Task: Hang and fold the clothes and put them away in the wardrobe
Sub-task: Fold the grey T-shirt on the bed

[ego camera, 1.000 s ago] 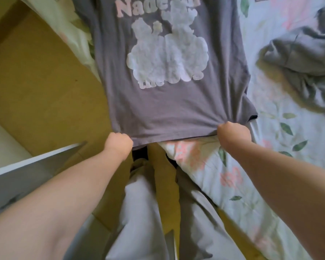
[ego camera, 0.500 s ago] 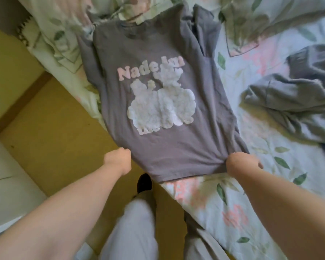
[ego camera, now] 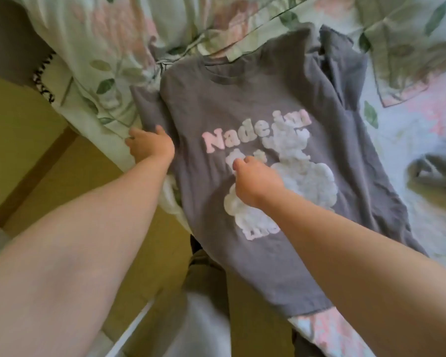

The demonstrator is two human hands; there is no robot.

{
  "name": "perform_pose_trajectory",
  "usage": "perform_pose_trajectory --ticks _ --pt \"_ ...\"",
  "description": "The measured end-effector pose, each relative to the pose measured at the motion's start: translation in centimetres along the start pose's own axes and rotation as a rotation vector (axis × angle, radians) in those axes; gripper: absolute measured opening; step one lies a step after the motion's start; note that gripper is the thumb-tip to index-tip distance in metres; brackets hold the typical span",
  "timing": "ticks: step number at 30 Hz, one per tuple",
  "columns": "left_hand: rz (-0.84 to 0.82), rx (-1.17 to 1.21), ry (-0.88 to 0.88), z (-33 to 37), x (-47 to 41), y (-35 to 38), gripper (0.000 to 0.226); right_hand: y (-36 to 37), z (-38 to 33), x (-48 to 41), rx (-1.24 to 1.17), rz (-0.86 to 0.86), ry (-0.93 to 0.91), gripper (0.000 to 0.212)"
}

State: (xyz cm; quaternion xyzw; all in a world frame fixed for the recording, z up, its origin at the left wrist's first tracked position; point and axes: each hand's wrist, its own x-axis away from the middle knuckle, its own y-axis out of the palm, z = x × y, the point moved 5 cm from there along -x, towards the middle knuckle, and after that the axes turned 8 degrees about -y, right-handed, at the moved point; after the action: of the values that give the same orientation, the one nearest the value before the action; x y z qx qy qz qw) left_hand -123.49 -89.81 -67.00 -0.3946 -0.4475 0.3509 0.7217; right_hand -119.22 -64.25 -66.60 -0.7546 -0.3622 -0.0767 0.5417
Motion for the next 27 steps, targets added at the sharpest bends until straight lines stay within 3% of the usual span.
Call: perform_pose_trajectory --ticks 3,5,7,10,13,15,17,20,24,27 --pt "-0.067 0.216 -0.091 1.2 -6.5 0.0 0.066 -0.2 -3.9 -5.5 -0.055 0.056 -0.04 0.053" --pt "-0.148 0.41 0.04 2.7 -9.5 -0.2 0.067 -0.4 -6.1 -8.6 -0.057 0.111 -0.09 0.054" --pt "-0.177 0.429 0.244 4.8 -11.2 -1.1 0.072 -0.7 -7.7 -11.0 -0.02 0.183 -0.151 0.053" --pt "-0.346 0.191 0.545 7.6 -12.5 -0.9 0.072 -1.2 -9.1 -13.7 0.005 0.26 -0.169 0.053" --pt "-0.532 -0.171 0.754 8.0 -12.5 -0.9 0.053 -1.4 -9.1 -15.3 -0.038 0.3 -0.053 0.052" --pt "-0.431 -0.445 0.927 8.2 -12.3 -2.1 0.04 -1.4 -8.6 -15.8 -0.077 0.299 0.027 0.052" --pt "-0.336 -0.556 1.002 8.3 -12.1 -3.8 0.039 -1.4 -8.5 -16.0 -0.099 0.307 0.068 0.051" --pt "-0.388 -0.392 0.874 7.4 -12.5 -5.9 0.053 -1.2 -8.6 -16.4 -0.111 0.333 0.094 0.051" --pt "-0.599 0.083 0.381 3.2 -13.0 -6.3 0.051 -0.4 -8.8 -16.8 -0.069 0.342 0.14 0.052" --pt "-0.528 0.294 0.16 -0.4 -12.5 -5.9 0.023 0.4 -9.6 -17.2 -0.033 0.325 0.163 0.054"
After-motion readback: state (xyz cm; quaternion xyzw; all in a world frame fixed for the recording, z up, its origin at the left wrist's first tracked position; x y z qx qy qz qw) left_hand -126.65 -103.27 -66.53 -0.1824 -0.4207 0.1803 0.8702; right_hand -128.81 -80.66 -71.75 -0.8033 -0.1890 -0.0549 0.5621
